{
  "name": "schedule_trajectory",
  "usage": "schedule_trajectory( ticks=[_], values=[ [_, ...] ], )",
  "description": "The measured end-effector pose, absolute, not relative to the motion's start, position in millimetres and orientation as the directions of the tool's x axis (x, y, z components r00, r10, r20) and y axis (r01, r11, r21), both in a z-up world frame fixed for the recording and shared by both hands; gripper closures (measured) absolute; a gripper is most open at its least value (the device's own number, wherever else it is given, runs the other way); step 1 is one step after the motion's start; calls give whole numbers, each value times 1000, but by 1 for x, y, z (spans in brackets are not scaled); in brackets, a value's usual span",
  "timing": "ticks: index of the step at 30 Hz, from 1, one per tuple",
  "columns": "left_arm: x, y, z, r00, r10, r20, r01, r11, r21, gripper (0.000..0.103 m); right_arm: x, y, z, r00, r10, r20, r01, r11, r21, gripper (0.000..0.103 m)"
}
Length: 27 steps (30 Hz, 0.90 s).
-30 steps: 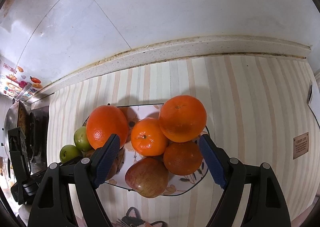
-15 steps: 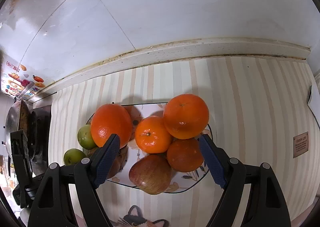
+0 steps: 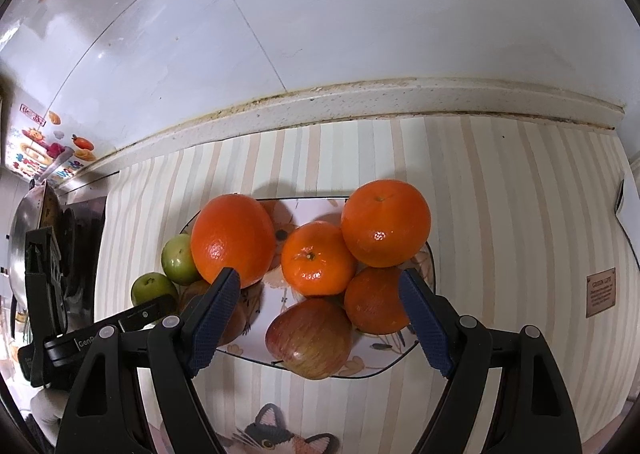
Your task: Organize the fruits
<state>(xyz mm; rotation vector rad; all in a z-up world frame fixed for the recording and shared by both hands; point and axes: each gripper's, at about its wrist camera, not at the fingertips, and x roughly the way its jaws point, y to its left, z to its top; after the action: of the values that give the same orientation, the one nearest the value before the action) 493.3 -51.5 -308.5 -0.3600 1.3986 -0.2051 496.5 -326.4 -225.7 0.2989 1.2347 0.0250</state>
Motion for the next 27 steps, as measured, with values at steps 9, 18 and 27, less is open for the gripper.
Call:
schedule_trajectory(
  ticks=[9,18,27],
  values=[
    [498,-35,-316,156,-447,-881,-138,873,-467,46,492,-314,-227,321,178,-930,109,969,223,19],
    [502,-32,-319,165,-446,-880,-153,869,-470,47,494,-300,-231,305,186,-934,82,972,221,19],
    [491,-53,-312,206,-350,-914,13,935,-355,47,500,-283,-241,260,433,-863,86,880,468,19]
  ],
)
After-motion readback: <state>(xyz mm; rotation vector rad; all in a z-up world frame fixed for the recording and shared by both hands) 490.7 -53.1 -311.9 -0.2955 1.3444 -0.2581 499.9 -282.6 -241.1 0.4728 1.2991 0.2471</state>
